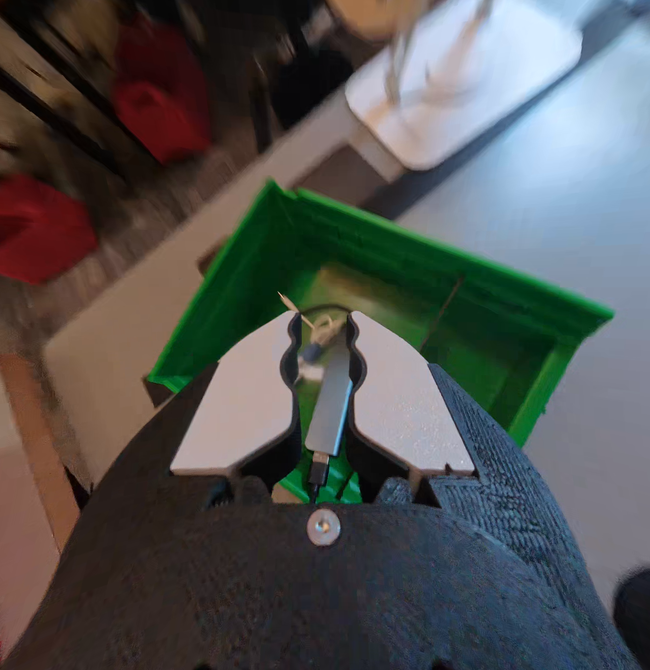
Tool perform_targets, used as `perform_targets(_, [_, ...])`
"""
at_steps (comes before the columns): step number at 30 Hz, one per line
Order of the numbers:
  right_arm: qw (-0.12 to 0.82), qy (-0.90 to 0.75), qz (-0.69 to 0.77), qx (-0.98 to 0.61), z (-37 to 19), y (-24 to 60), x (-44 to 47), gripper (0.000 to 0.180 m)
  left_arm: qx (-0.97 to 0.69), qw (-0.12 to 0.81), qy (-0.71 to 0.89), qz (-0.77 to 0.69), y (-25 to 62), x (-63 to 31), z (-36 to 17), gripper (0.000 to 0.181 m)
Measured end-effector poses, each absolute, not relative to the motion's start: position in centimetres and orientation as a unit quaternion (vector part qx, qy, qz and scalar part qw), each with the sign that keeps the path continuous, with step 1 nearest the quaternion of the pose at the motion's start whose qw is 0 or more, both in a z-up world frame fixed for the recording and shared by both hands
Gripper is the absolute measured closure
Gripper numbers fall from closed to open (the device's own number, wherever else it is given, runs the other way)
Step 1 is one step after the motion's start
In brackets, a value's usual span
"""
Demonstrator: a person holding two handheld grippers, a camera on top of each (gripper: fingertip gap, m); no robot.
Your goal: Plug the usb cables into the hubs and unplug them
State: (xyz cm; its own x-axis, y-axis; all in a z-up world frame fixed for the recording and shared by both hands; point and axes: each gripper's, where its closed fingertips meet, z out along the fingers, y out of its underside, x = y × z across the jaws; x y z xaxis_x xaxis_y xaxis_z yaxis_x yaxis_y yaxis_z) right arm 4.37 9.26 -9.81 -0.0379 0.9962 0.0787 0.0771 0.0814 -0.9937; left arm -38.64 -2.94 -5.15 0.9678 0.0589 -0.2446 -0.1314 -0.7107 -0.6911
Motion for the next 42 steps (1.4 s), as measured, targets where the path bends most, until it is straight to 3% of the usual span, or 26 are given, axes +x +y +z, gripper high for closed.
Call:
perform_targets(5, [0.494,-0.576,0.436,-0.485,-11.2,9.1,4.4,0.147,-0.989,0.083,0.104,0.056,-5.5,-39.0,-13.5,0.140])
perform_targets(8, [0.490,-0.585,0.428,-0.483,-11.8,9.0,4.3,0.149,-0.990,-0.033,0.129,0.042,-7.7,-39.4,-15.6,0.133])
perform_targets(11, [0.479,-0.594,0.426,-0.485,-12.5,8.9,4.2,0.151,-0.984,-0.088,0.144,0.059,-8.9,-40.4,-16.5,0.138])
perform_targets(17, [0.468,-0.609,0.421,-0.482,-13.3,8.6,3.9,0.154,-0.978,-0.108,0.165,0.072,-9.7,-41.0,-17.3,0.148])
perform_targets(22, [0.476,-0.613,0.412,-0.477,-13.2,8.5,4.0,0.156,-0.980,-0.019,0.171,0.094,-8.4,-40.5,-12.4,0.149])
perform_targets(32, [0.450,-0.599,0.463,-0.473,-12.1,5.8,3.3,0.156,-0.882,0.364,0.224,0.196,-3.2,-30.0,2.2,0.149])
perform_targets(36, [0.392,-0.562,0.549,-0.479,-10.1,2.2,2.1,0.150,-0.795,0.494,0.287,0.203,-1.6,-19.5,2.9,0.149])
perform_targets(42, [0.303,-0.452,0.684,-0.486,-5.9,-1.3,0.4,0.126,-0.684,0.610,0.358,0.181,-0.2,-4.4,-3.0,0.149])
